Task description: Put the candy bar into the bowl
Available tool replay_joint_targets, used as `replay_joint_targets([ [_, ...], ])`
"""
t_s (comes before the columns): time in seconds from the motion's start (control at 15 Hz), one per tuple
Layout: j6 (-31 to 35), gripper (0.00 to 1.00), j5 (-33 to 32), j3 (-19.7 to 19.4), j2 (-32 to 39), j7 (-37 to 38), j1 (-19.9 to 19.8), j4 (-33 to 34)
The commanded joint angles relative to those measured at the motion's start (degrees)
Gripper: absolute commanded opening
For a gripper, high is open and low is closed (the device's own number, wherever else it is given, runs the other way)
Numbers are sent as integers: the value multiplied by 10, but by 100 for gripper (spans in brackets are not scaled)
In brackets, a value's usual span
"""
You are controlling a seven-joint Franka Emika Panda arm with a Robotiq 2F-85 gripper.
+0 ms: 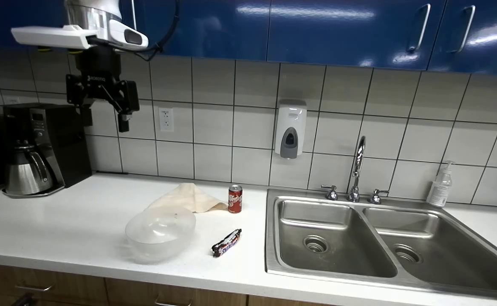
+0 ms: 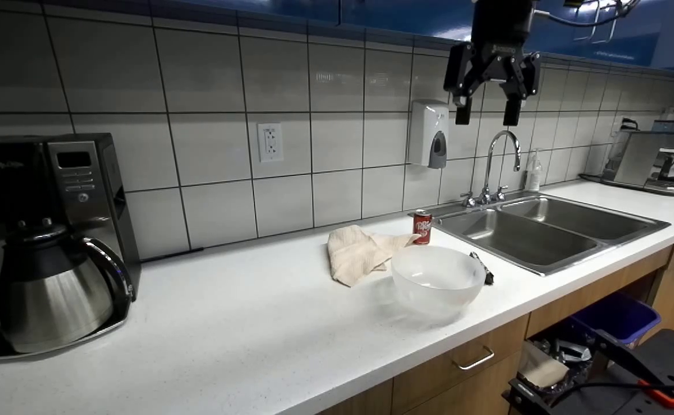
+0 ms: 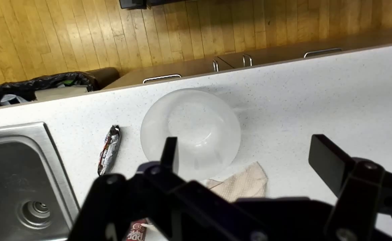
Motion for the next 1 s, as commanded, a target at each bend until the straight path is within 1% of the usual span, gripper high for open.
replay_joint_targets([
  [0.0, 39, 100, -8, -8, 28, 43, -30, -3],
  [0.27, 74, 100, -12, -32, 52, 60, -64, -9],
  [0.47, 90, 100, -15, -56, 74, 55, -87, -7],
  [0.73, 123, 100, -26, -83, 113, 41, -109, 6],
  [0.93, 154, 100, -39, -103, 151, 25, -118, 21],
])
